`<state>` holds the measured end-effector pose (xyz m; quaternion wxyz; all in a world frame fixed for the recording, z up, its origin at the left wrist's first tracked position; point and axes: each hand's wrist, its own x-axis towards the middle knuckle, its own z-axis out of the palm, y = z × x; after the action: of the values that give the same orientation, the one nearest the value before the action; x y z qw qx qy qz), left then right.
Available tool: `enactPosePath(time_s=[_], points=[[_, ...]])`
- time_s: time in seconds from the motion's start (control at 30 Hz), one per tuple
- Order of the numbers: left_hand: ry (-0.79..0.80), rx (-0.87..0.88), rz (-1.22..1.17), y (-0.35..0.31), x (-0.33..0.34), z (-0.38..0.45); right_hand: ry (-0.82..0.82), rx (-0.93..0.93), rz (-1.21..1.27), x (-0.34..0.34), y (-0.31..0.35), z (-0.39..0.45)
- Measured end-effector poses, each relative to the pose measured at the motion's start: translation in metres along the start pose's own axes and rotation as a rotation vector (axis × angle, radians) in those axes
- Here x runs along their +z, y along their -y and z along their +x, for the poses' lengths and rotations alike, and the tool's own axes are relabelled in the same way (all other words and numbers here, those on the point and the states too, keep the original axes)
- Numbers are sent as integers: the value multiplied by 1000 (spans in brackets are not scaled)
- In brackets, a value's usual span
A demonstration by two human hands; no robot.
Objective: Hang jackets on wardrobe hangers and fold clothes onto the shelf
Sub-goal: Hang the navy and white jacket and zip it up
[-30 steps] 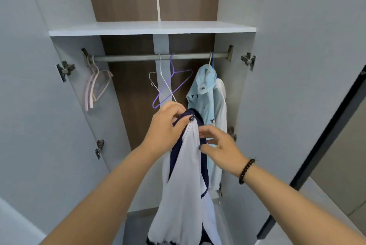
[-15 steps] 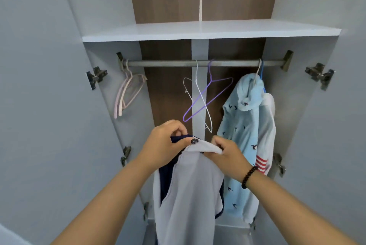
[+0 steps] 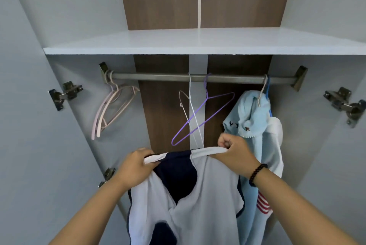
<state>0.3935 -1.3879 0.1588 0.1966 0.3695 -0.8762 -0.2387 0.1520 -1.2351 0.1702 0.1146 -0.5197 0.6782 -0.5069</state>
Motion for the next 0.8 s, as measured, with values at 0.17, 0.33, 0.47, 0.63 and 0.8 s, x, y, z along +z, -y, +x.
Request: enactPosePath(time_s=[0.17, 0.33, 0.47, 0.63, 0.8], points=[[-35, -125, -364, -16, 11, 8, 304, 211, -192, 8, -22, 16], [12, -64, -389, -17, 15, 21, 536, 479, -173, 33, -39, 39], [96, -38, -370, -12, 25, 33, 235, 581, 54, 56, -33, 66], [268, 60, -314, 1, 19, 43, 258, 548, 209, 97, -18, 75], [373, 77, -246, 20, 9, 49, 379, 319, -3, 133, -16, 86]])
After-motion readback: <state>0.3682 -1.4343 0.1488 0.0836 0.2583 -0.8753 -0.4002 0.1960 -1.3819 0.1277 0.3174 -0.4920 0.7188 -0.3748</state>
